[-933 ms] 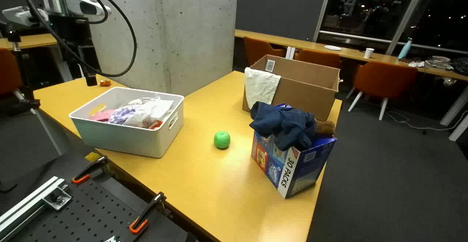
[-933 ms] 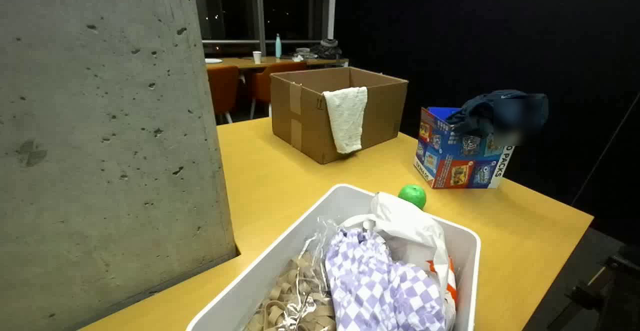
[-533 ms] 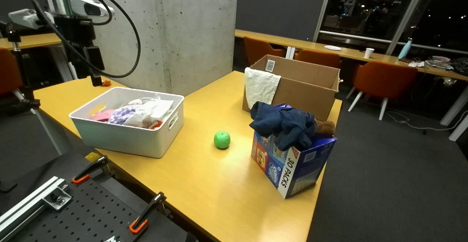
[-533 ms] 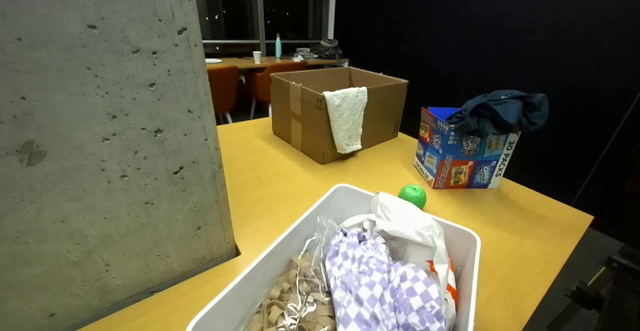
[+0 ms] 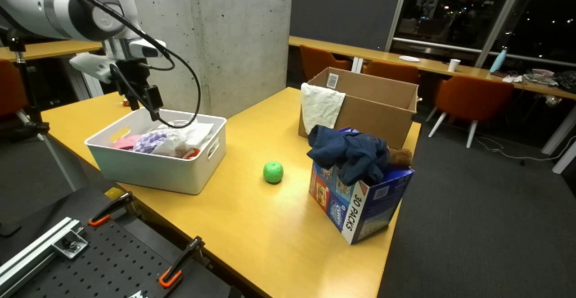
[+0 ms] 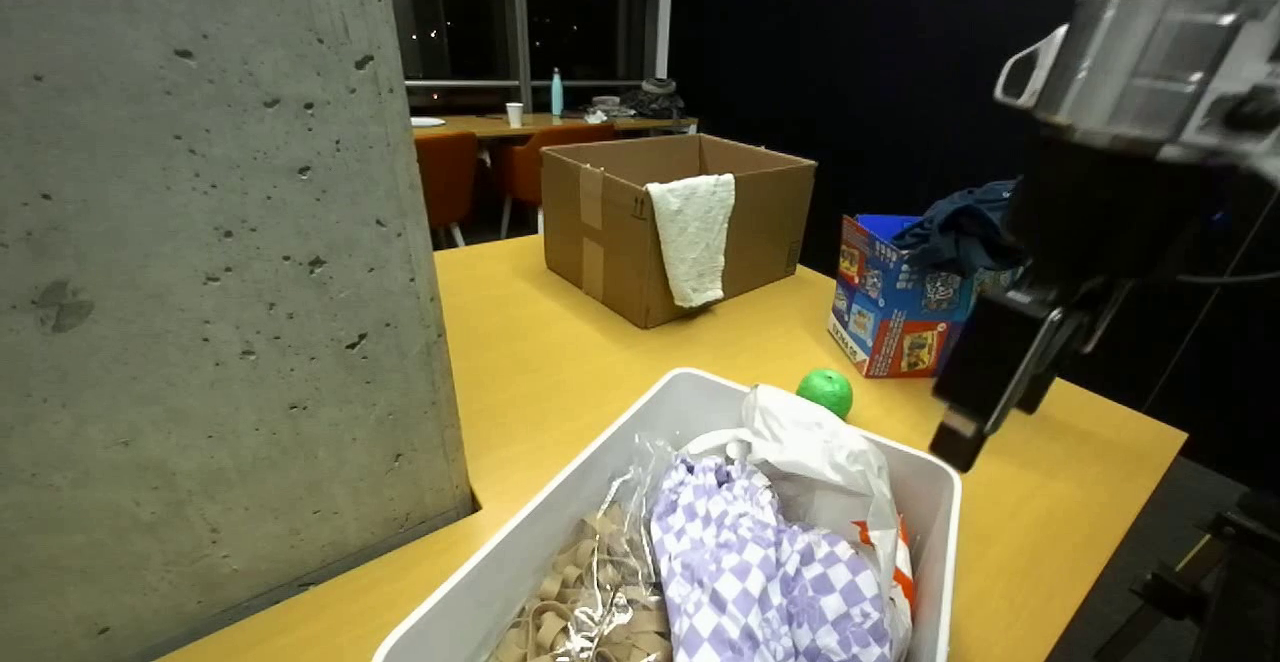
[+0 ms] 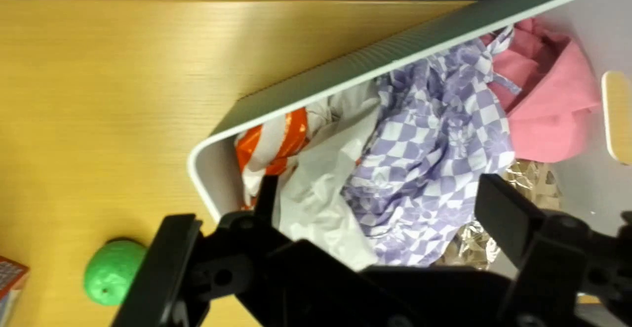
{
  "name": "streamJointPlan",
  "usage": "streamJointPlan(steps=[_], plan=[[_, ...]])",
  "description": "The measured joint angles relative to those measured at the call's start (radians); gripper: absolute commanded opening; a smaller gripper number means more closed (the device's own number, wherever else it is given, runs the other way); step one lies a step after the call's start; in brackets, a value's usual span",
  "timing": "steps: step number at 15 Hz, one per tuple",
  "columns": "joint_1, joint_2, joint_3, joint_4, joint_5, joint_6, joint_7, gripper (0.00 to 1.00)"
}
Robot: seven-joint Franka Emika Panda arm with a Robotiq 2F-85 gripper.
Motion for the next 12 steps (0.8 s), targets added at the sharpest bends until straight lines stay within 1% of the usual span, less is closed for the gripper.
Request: streamJointPlan(steps=[3, 6, 9, 12], plan=[[0.070, 0.176, 0.001, 0.068, -0.010, 0.143, 0.000, 1.00], [0.140, 0.318, -0.005, 0.152, -0.012, 0.205, 0.000, 1.00], [0.197, 0.391, -0.015, 0.209, -0.007, 0.254, 0.000, 1.00], [0.236, 0.428, -0.014, 0.249, 0.045, 0.302, 0.003, 1.00]])
